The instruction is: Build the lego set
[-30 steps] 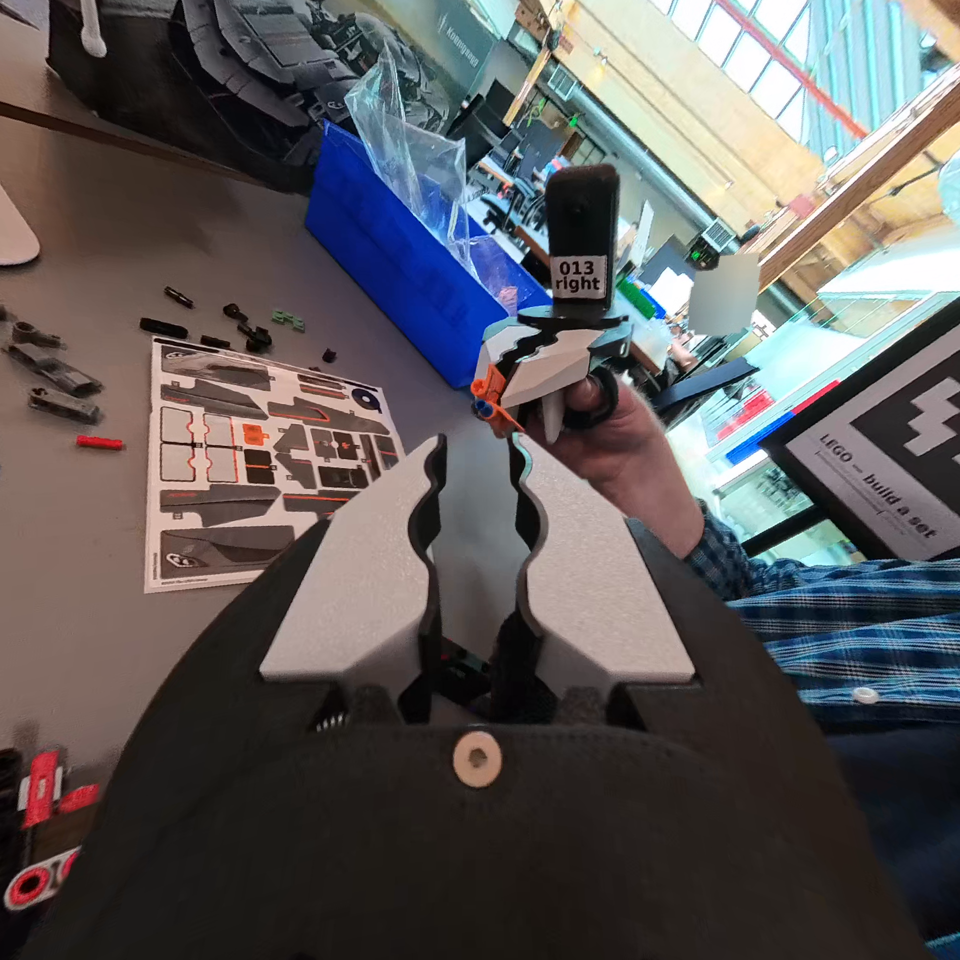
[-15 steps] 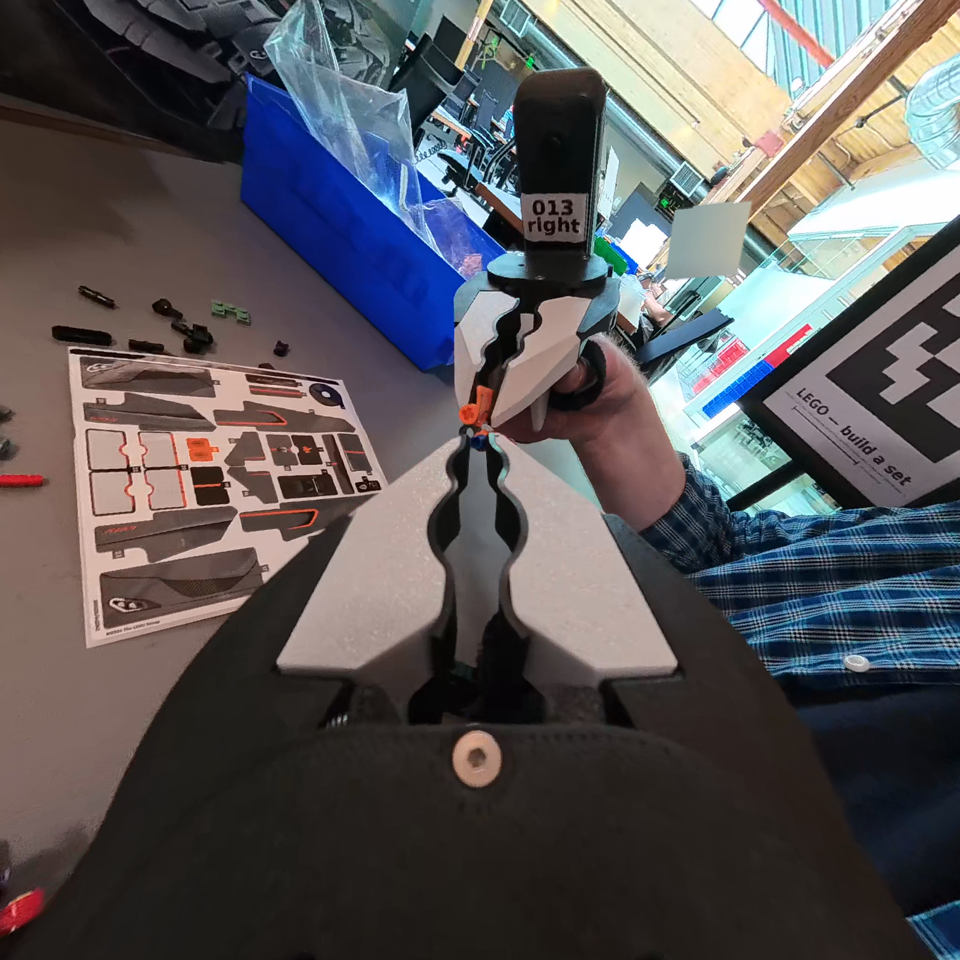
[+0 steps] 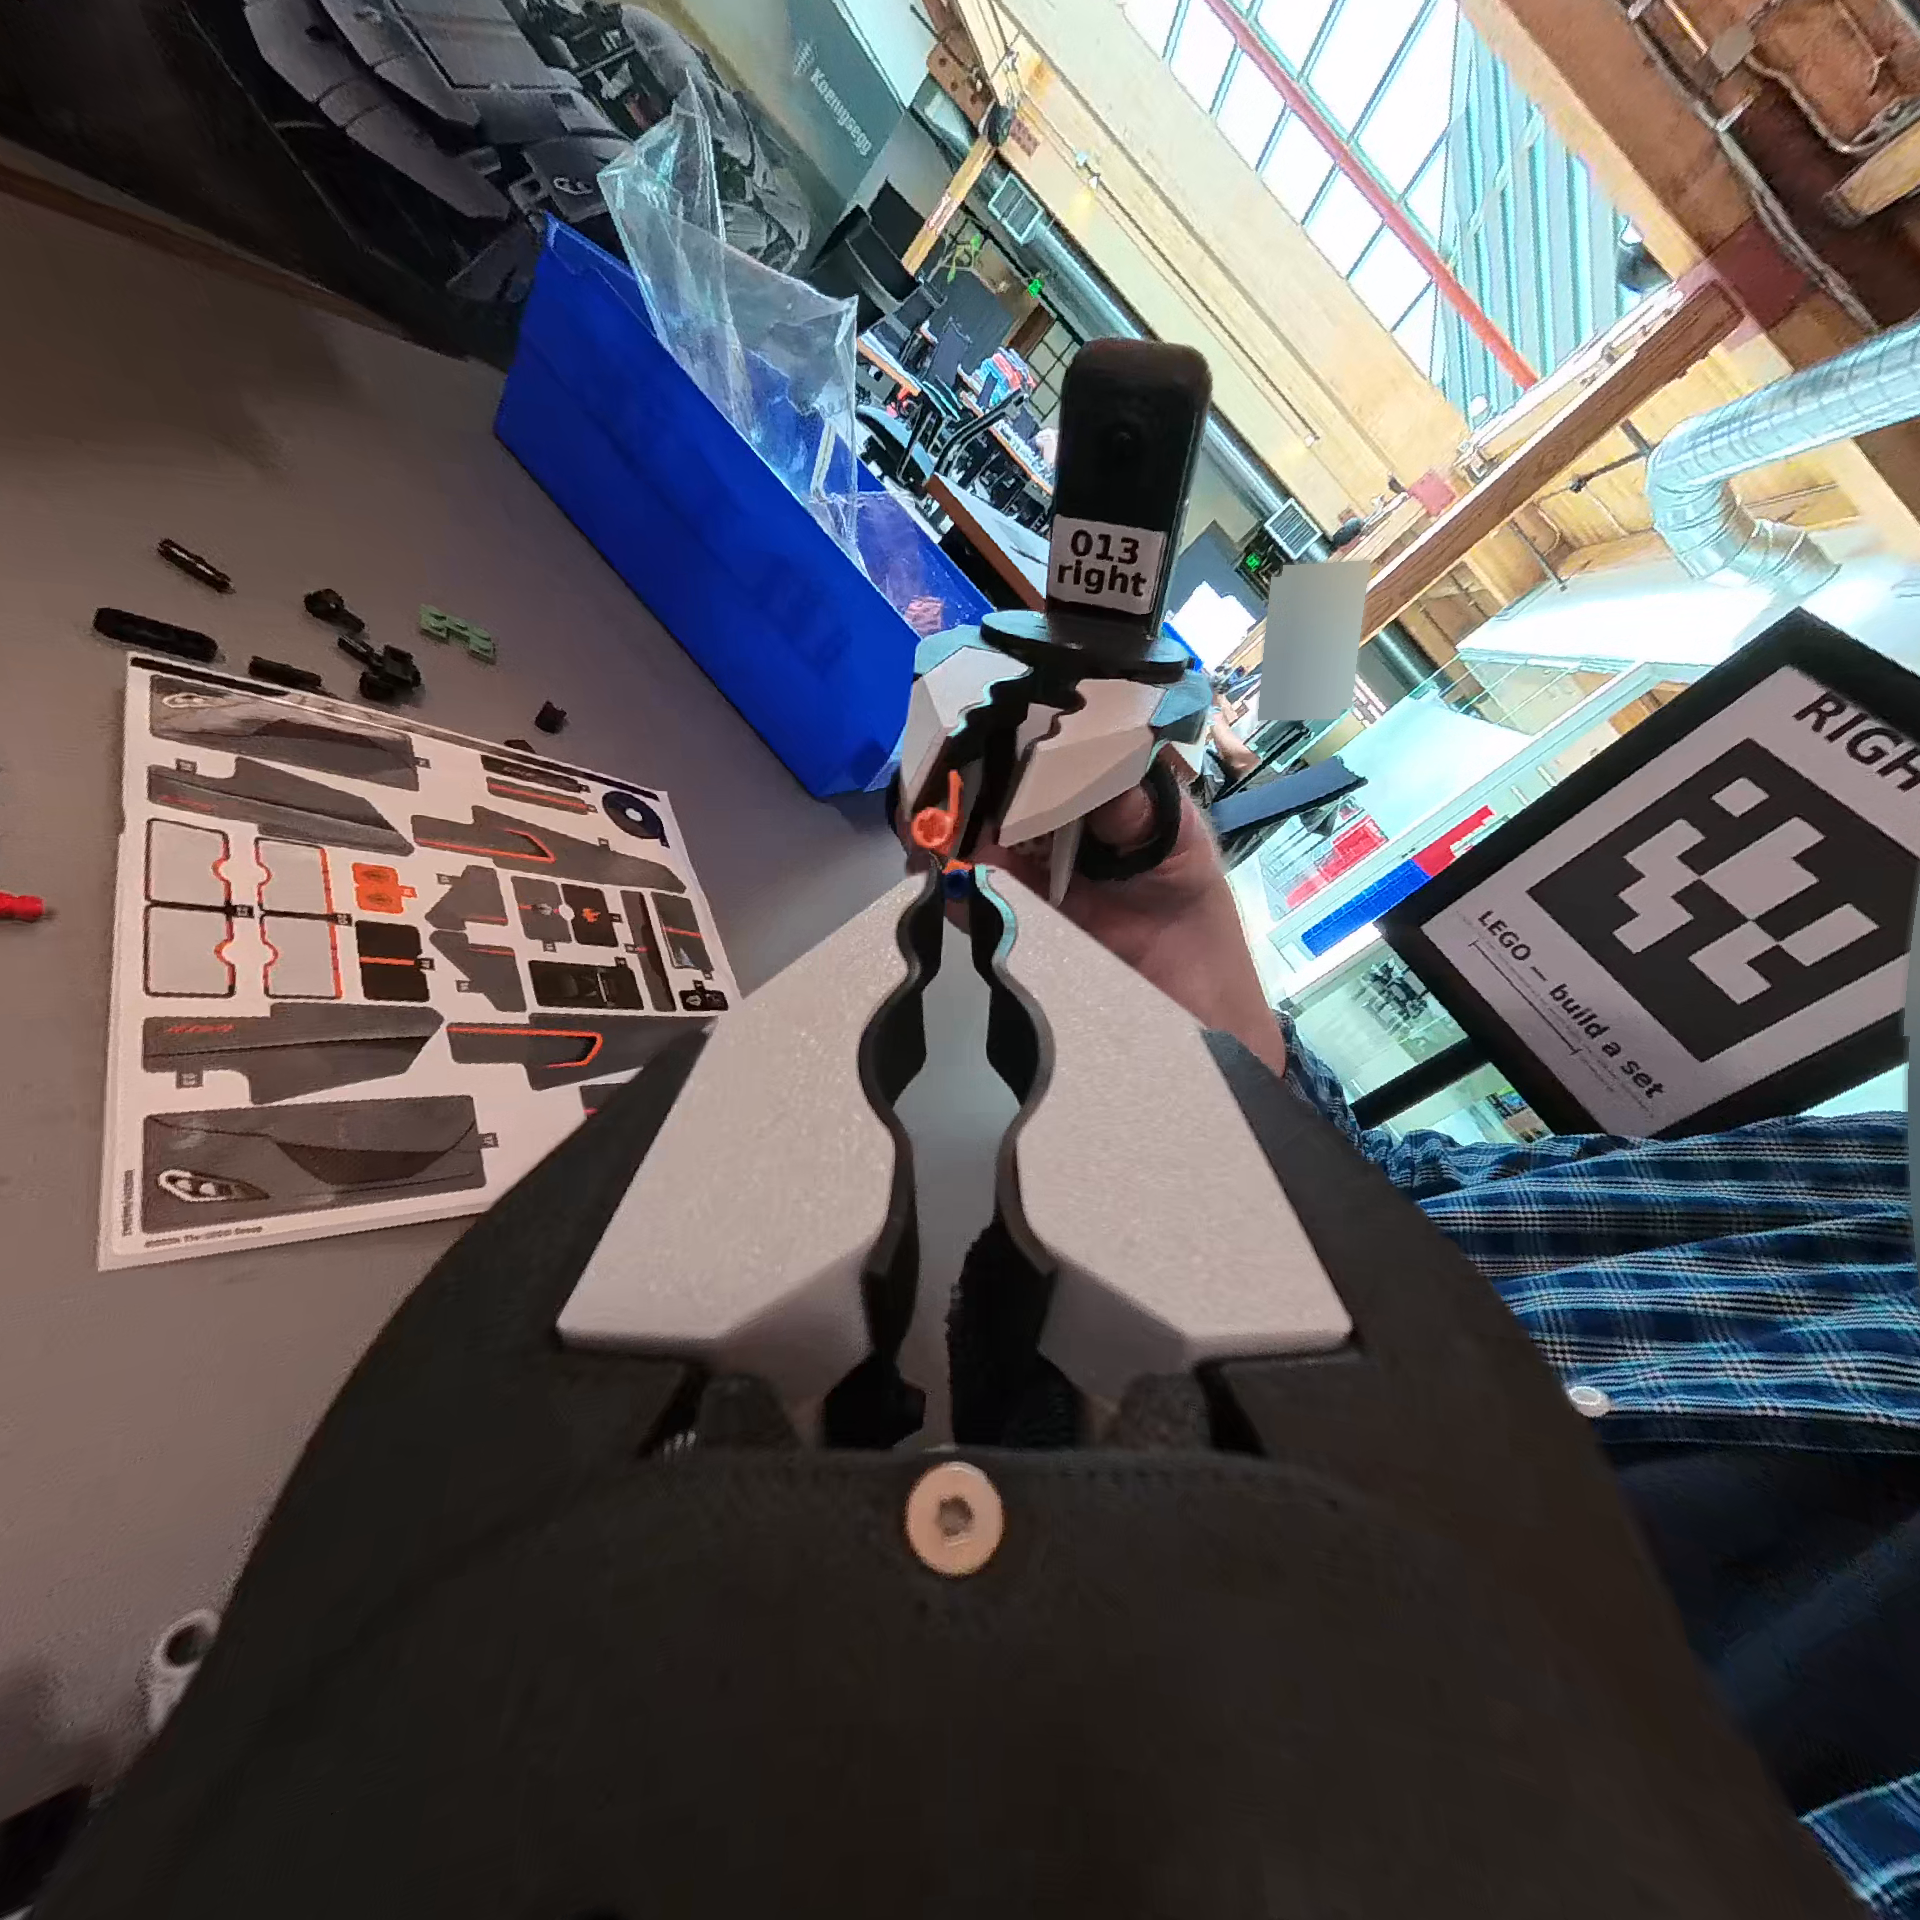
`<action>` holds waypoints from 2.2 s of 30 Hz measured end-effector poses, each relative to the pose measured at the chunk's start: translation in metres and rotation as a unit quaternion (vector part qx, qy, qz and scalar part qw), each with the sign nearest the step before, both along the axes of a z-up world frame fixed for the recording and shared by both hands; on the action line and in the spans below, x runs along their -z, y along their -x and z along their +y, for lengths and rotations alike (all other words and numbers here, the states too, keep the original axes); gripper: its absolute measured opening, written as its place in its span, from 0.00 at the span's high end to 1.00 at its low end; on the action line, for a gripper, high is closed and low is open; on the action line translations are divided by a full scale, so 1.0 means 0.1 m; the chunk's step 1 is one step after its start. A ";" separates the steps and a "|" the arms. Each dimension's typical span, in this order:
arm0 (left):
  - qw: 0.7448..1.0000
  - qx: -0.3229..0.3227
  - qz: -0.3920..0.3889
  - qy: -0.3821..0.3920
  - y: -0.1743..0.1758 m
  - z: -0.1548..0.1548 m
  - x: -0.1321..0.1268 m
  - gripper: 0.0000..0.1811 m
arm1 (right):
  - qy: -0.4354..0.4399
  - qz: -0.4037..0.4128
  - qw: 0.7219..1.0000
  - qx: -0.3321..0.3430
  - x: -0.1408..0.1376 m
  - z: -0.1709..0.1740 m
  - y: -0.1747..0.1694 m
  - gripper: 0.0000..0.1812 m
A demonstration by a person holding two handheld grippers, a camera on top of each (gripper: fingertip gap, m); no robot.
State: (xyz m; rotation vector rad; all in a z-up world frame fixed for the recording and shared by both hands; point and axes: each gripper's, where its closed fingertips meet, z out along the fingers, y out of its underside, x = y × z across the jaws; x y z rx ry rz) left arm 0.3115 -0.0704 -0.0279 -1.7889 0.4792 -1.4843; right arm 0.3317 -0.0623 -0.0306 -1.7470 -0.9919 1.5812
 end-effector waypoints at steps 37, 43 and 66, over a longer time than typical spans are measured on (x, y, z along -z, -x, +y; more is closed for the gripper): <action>0.983 0.027 0.173 -0.051 0.20 -0.42 0.45 0.79 | -0.146 -0.084 0.986 0.011 0.22 0.12 -0.05 0.98; 0.951 0.020 0.291 -0.107 0.19 -0.53 0.72 0.73 | -0.151 -0.085 0.985 0.006 0.24 0.10 -0.06 0.98; 0.898 0.014 0.420 -0.126 0.21 -0.52 1.19 0.75 | -0.194 -0.148 0.968 -0.055 0.50 -0.12 -0.02 0.97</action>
